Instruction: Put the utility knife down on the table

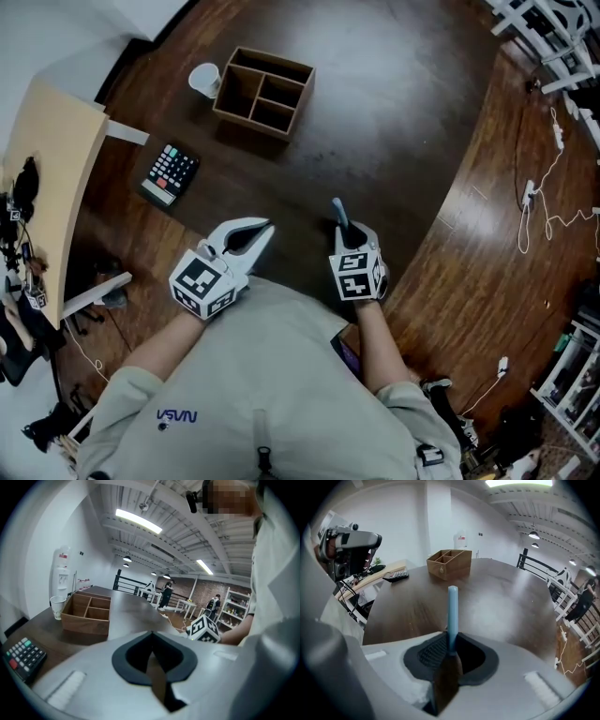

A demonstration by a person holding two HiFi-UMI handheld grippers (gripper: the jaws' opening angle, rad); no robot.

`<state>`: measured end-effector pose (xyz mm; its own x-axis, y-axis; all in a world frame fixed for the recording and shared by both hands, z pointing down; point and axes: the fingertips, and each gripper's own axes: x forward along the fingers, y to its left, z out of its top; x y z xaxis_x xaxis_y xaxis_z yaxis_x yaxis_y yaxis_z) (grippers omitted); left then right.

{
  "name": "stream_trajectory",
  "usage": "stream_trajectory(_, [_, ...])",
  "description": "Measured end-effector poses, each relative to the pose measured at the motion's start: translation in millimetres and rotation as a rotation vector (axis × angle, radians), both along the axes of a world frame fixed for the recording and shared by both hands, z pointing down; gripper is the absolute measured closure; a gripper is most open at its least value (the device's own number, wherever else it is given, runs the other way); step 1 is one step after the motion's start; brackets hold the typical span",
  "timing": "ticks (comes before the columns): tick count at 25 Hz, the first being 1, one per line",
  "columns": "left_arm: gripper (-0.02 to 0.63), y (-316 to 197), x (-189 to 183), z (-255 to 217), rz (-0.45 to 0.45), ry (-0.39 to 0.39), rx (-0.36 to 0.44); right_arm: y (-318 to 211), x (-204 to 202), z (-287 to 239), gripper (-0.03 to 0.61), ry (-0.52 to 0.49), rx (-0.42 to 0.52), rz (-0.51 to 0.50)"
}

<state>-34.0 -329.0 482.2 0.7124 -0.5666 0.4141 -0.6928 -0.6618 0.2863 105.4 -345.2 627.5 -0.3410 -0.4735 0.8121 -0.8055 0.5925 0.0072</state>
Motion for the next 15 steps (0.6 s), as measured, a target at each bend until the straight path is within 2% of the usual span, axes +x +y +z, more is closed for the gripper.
stream_trajectory(9, [0.612, -6, -4, -5, -0.016, 0.018, 0.022, -11, 12, 11, 0.508, -0.111, -0.131, 0.097])
stream_trajectory(13, [0.612, -6, -9, -10, -0.022, 0.038, 0.041, -14, 29, 8, 0.431, -0.108, -0.132, 0.152])
stream_trajectory(15, [0.612, -4, -12, -13, -0.023, 0.052, 0.049, -14, 40, 1, 0.428, -0.111, -0.111, 0.197])
